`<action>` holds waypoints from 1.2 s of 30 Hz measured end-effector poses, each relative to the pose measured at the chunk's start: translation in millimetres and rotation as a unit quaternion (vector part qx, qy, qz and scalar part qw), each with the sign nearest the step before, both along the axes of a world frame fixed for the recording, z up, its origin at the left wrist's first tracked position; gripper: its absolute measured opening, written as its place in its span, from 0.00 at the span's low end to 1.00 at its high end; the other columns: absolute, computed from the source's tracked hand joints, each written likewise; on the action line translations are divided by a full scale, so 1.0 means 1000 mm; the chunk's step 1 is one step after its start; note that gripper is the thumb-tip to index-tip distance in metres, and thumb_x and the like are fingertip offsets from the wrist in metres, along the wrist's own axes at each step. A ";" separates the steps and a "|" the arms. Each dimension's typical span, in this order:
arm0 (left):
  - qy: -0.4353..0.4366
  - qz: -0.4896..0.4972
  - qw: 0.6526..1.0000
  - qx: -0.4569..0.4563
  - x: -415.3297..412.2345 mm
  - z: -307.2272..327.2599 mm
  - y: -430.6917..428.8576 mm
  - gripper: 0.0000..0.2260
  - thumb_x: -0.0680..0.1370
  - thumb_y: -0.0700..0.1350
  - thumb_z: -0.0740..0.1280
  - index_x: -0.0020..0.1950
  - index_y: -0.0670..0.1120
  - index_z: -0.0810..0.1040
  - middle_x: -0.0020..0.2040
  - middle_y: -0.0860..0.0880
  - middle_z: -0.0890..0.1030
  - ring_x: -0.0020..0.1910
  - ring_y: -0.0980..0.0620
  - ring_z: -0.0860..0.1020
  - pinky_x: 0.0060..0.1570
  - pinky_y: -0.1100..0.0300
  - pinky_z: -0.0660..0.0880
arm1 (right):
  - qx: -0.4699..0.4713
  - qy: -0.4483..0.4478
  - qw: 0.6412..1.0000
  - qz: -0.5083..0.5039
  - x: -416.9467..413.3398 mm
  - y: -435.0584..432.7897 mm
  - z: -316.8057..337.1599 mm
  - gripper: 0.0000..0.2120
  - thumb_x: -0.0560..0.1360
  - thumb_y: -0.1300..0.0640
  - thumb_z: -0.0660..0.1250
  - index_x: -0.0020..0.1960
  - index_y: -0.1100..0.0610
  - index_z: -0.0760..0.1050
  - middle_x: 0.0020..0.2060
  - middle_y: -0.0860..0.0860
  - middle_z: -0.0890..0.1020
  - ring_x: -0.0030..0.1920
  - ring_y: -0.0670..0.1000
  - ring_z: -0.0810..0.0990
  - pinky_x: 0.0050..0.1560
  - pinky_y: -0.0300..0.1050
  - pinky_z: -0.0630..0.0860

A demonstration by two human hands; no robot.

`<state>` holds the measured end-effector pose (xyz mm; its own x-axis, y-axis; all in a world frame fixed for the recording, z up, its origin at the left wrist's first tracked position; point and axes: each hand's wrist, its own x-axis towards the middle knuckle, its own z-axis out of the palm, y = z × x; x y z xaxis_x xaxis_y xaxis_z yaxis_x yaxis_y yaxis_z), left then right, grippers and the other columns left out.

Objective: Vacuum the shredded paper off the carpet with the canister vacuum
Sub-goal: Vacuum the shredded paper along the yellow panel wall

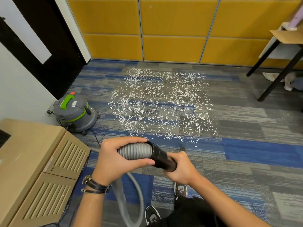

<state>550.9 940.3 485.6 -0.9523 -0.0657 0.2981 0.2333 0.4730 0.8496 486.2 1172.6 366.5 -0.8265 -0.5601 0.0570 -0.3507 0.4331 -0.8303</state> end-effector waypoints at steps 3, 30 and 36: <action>0.002 -0.008 1.000 -0.016 -0.011 0.000 0.008 0.23 0.61 0.63 0.83 0.52 0.58 0.88 0.49 0.62 0.87 0.48 0.60 0.86 0.53 0.68 0.77 | -0.004 0.000 1.000 -0.020 -0.001 0.014 -0.002 0.05 0.63 0.56 0.68 0.34 0.57 0.73 0.24 0.43 0.70 0.25 0.45 0.67 0.30 0.38 0.62; 0.007 -0.033 0.999 -0.036 -0.072 0.000 0.049 0.22 0.63 0.62 0.82 0.53 0.57 0.87 0.51 0.65 0.87 0.49 0.63 0.86 0.55 0.70 0.76 | 0.017 -0.006 0.999 -0.038 -0.057 0.057 -0.003 0.05 0.63 0.55 0.67 0.34 0.56 0.72 0.24 0.44 0.71 0.26 0.46 0.69 0.31 0.35 0.62; 0.039 -0.029 0.997 -0.052 -0.075 0.012 0.047 0.22 0.64 0.61 0.83 0.54 0.54 0.88 0.50 0.62 0.88 0.49 0.61 0.86 0.55 0.68 0.78 | -0.005 -0.005 0.999 -0.051 -0.058 0.045 0.007 0.06 0.63 0.59 0.68 0.33 0.55 0.70 0.23 0.44 0.69 0.26 0.46 0.65 0.30 0.36 0.60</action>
